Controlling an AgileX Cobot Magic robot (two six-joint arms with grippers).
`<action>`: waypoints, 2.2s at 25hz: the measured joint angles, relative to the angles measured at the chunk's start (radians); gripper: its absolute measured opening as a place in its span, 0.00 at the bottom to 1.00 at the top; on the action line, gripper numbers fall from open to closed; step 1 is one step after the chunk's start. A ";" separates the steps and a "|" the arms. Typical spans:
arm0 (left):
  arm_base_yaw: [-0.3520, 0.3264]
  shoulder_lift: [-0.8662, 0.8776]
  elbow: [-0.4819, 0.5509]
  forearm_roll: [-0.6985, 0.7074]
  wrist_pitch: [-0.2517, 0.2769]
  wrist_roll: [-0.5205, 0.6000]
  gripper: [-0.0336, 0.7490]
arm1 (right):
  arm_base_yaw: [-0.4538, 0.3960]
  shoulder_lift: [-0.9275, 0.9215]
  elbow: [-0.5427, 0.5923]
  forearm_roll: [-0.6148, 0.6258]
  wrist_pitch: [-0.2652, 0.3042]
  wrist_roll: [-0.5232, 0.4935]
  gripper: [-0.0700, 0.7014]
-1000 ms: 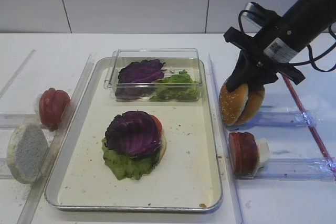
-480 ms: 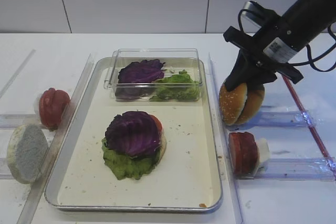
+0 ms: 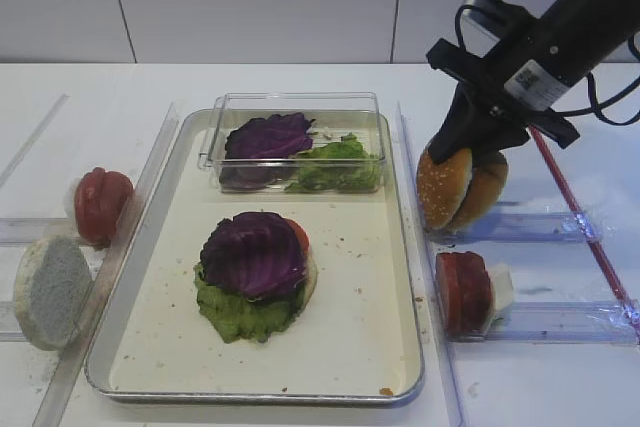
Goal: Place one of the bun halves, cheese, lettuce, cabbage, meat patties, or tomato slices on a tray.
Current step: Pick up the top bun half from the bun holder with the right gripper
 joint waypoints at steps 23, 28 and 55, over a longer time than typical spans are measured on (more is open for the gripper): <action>0.000 0.000 0.000 0.000 0.000 0.000 0.59 | 0.000 -0.046 -0.001 0.023 0.003 -0.023 0.27; 0.000 0.000 0.000 0.000 0.000 0.000 0.59 | 0.000 -0.046 -0.001 0.020 -0.002 -0.038 0.26; 0.000 0.000 0.000 0.000 0.000 0.000 0.59 | 0.000 -0.026 -0.001 0.098 -0.028 -0.095 0.26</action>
